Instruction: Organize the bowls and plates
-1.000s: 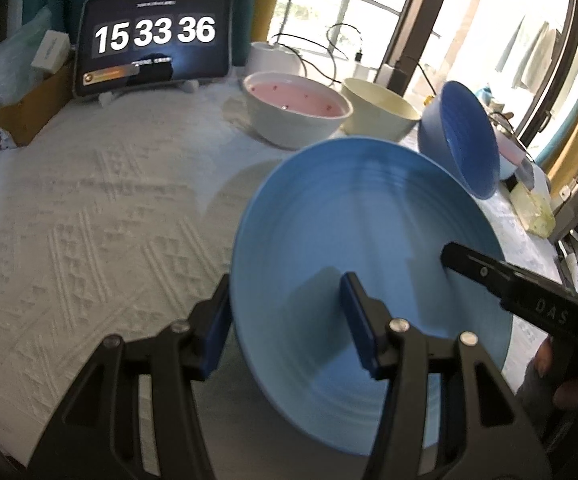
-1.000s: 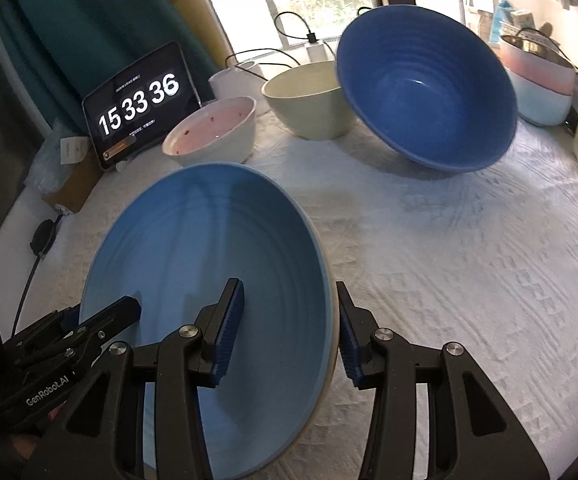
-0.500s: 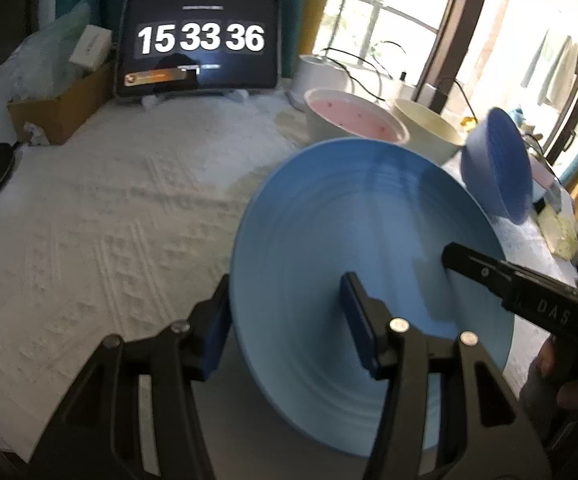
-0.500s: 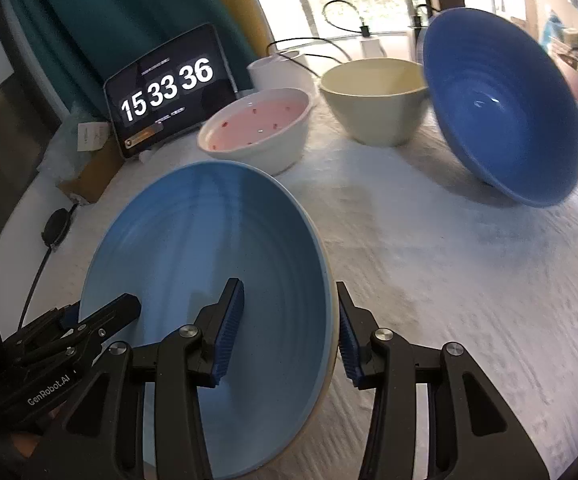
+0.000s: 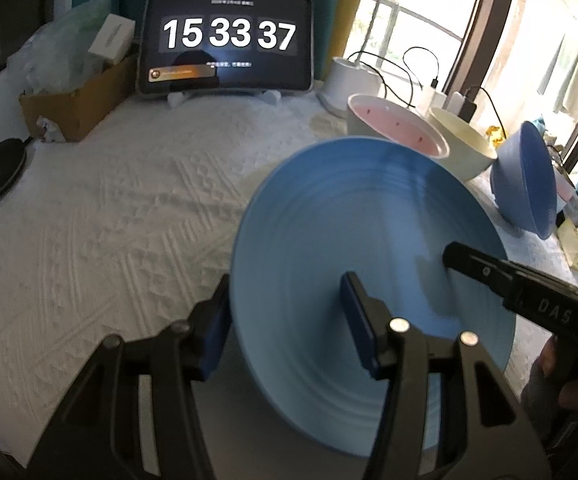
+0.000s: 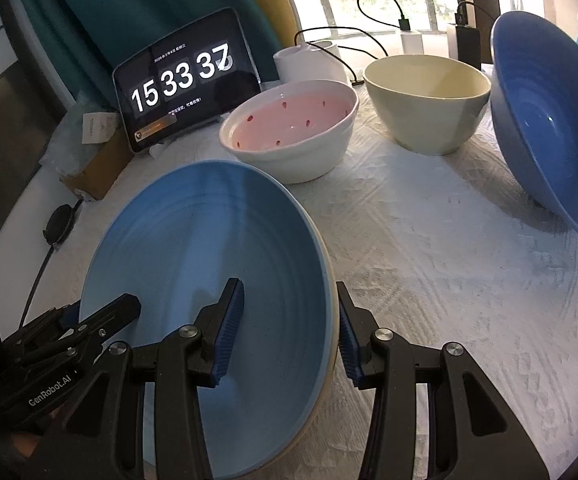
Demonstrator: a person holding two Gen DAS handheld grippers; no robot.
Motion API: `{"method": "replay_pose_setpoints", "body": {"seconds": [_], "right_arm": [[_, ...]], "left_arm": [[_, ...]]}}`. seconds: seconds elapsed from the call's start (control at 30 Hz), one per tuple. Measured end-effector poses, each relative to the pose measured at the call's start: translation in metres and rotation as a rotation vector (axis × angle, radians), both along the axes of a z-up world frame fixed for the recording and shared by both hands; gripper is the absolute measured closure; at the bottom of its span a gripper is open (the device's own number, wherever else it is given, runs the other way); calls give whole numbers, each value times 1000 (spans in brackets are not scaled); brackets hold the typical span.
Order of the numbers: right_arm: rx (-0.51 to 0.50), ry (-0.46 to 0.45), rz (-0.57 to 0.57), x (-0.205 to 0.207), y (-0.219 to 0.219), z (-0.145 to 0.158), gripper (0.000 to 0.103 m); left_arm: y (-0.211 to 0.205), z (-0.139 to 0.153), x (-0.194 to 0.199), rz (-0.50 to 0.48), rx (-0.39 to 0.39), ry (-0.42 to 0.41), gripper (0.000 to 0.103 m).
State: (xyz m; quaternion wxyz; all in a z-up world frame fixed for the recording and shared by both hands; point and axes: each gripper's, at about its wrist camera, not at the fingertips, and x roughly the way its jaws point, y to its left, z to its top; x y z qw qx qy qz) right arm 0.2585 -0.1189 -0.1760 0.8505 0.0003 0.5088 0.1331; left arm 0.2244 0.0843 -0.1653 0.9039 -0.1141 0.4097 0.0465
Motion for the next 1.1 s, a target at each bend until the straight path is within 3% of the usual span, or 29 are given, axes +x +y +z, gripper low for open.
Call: {"method": "replay_pose_setpoints", "body": {"seconds": [0.47, 0.83, 1.1], "right_arm": [[-11, 19, -3, 7, 4, -8, 56], [-61, -24, 7, 3, 8, -6, 55], [-74, -21, 6, 2, 5, -5, 53]], "left_arm": [[3, -5, 5, 15, 10, 1, 49], [-6, -3, 2, 26, 91, -13, 48], [-6, 5, -7, 52, 94, -37, 48]]}}
